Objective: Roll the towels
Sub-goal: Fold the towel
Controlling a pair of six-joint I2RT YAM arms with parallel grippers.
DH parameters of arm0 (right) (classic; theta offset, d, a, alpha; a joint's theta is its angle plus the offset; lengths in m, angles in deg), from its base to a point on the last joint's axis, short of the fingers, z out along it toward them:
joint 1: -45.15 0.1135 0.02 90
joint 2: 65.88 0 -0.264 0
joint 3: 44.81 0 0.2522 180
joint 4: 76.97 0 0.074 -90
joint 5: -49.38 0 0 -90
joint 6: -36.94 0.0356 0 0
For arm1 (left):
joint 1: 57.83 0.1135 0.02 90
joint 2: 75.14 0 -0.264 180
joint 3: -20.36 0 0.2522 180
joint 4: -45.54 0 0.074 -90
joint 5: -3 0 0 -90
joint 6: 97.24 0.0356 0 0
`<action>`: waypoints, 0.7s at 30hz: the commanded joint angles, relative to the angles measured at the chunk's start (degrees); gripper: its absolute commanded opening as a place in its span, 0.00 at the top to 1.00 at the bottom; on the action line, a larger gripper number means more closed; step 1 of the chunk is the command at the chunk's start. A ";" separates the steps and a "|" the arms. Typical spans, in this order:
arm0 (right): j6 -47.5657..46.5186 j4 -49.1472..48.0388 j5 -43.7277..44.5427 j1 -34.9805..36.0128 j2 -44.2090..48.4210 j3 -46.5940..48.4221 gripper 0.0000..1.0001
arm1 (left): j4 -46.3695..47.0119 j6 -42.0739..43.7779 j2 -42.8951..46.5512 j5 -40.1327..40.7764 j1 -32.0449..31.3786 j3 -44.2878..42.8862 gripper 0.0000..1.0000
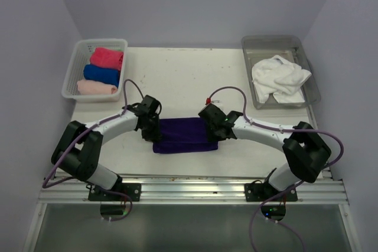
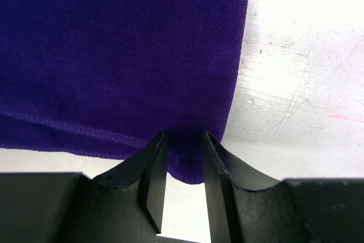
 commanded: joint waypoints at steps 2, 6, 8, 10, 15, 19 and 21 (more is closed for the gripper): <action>1.53 -1.54 2.70 -0.30 -1.29 -1.44 0.68 | 2.50 -0.07 0.03 0.77 -0.46 1.31 0.85; 1.71 -0.58 4.11 -0.30 0.11 -1.53 0.92 | 0.74 -0.33 2.49 2.18 -0.46 -0.01 0.97; 1.80 0.12 4.99 -0.30 1.61 -1.45 0.99 | 0.13 -0.42 3.37 2.18 -0.46 -0.71 1.00; 1.71 0.57 5.43 -0.30 3.18 -1.36 1.00 | -0.49 -0.42 3.90 1.40 -0.46 -1.33 1.00; 1.62 0.74 5.08 -0.30 3.99 -1.53 1.00 | -1.28 -0.42 5.48 -0.02 -0.46 -2.12 1.00; 1.80 0.22 4.73 -0.30 3.29 -1.62 1.00 | -2.68 -0.16 7.24 -0.54 -0.46 -2.73 1.00; 1.80 0.22 4.73 -0.30 2.93 -1.36 1.00 | -3.30 0.02 7.68 -0.46 -0.46 -2.91 1.00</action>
